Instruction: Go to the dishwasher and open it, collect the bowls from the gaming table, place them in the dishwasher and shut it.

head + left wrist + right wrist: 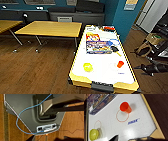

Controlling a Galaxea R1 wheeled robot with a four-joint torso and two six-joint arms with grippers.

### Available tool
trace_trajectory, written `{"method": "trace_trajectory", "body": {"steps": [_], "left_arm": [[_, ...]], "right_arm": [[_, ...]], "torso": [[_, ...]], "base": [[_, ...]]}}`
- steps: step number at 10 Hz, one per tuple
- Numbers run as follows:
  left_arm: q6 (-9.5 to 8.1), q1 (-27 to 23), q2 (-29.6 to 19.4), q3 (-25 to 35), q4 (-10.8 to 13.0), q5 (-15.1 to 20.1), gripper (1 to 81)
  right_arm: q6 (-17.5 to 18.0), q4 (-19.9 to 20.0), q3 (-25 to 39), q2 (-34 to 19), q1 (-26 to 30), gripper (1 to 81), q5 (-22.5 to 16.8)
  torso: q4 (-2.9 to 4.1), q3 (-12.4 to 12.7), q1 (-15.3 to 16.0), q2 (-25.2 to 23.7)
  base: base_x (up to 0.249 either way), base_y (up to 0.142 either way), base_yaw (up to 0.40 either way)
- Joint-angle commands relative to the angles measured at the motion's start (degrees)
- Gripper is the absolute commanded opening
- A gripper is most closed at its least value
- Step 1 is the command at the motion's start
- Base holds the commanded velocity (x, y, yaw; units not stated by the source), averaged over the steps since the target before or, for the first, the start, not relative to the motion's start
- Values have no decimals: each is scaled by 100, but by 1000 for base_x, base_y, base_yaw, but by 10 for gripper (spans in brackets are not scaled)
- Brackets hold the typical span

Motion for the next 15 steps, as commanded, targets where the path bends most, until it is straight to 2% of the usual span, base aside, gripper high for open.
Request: {"method": "trace_trajectory", "body": {"steps": [1, 7, 11, 15], "left_arm": [[-7, 3, -9, 28, -23, 398, 811], [-16, -84, 0, 28, -49, 424, 811], [-16, -155, 17, 28, -58, 442, 811], [-16, -164, 26, 28, -67, 450, 811]], "right_arm": [[61, 297, -820, 392, 794, 811, -294], [17, 747, -2036, 1149, 1242, 811, -303], [9, 800, -2695, 1571, 1708, 811, -478], [9, 809, -3229, 2158, 1533, 811, -434]], "torso": [[0, 0, 0, 0], [0, -2, 2, 2], [0, -4, 5, 5], [0, -6, 7, 9]], "base": [[0, 0, 0], [0, 0, 0], [0, 0, 0], [0, 0, 0]]}}
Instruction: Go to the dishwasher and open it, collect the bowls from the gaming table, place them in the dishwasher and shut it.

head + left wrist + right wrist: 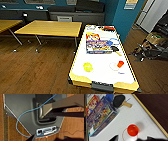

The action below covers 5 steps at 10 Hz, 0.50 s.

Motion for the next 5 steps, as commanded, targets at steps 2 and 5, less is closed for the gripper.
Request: {"method": "trace_trajectory", "body": {"steps": [2, 5], "left_arm": [[26, -5, -2, 34, -97, 402, 811], [26, -31, -2, 34, -97, 402, 811]], "right_arm": [[26, 102, -628, 590, 495, 811, -84], [-9, 137, -1127, 1020, 108, 811, -40]], "torso": [[0, 0, 0, 0], [0, 0, 2, 0]], "base": [[0, 0, 0], [0, 0, 0]]}}
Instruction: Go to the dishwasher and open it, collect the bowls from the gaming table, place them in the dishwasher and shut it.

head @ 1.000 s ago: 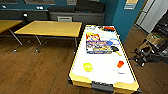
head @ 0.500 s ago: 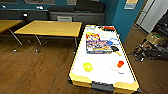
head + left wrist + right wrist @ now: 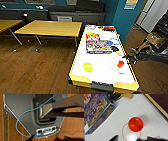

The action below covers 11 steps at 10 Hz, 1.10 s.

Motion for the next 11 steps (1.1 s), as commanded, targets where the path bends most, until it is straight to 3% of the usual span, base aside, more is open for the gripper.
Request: {"method": "trace_trajectory", "body": {"steps": [1, 7, 11], "left_arm": [[23, -24, -4, 34, -50, 413, 811], [23, -24, -13, 34, -50, 413, 811], [23, -24, -4, 34, -50, 413, 811]], "right_arm": [[-9, 102, -451, 257, 471, 811, -43], [-18, 146, -1164, 222, 286, 811, 10], [-27, 146, -1445, 178, 523, 811, 2]], "torso": [[0, 0, 0, -2], [0, -2, 0, 0], [0, -2, 0, 0]], "base": [[0, 0, 0], [0, 0, 0], [0, 0, 0]]}}
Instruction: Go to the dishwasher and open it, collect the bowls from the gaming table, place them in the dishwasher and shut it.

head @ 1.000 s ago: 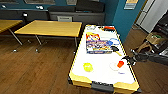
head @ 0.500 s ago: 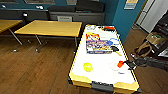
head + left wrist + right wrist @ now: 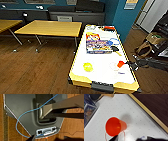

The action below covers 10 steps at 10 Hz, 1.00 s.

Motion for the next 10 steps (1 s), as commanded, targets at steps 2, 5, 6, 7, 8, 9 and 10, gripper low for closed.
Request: {"method": "trace_trajectory", "body": {"steps": [2, 5, 6, 7, 8, 9, 10], "left_arm": [[23, -11, -4, 34, -41, 410, 811], [23, -11, -13, 34, -67, 410, 811], [23, -11, -13, 34, -68, 410, 811], [23, -11, -4, 34, -68, 410, 811], [23, -11, -4, 34, -68, 419, 811], [23, -11, -13, 34, -68, 419, 811], [23, -11, -22, 34, -68, 419, 811]], "right_arm": [[-11, 56, -255, -170, 1217, 811, -183], [-11, 38, -467, -91, 1112, 811, 178], [-11, 30, -572, -29, 1086, 811, 187], [-20, 21, -694, 75, 1050, 811, 195], [-20, 12, -739, 172, 1007, 811, 213], [-11, 21, -765, 251, 980, 811, 282], [-2, 21, -810, 340, 980, 811, 301]], "torso": [[0, 0, 0, 0], [0, 0, 0, 0], [0, 0, 0, 0], [0, -2, 0, 0], [0, -2, 0, 0], [0, -2, 0, 0], [0, -2, 0, 0]], "base": [[0, 0, 0], [0, 0, 0], [0, 0, 0], [0, 0, 0], [0, 0, 0], [0, 0, 0], [0, 0, 0]]}}
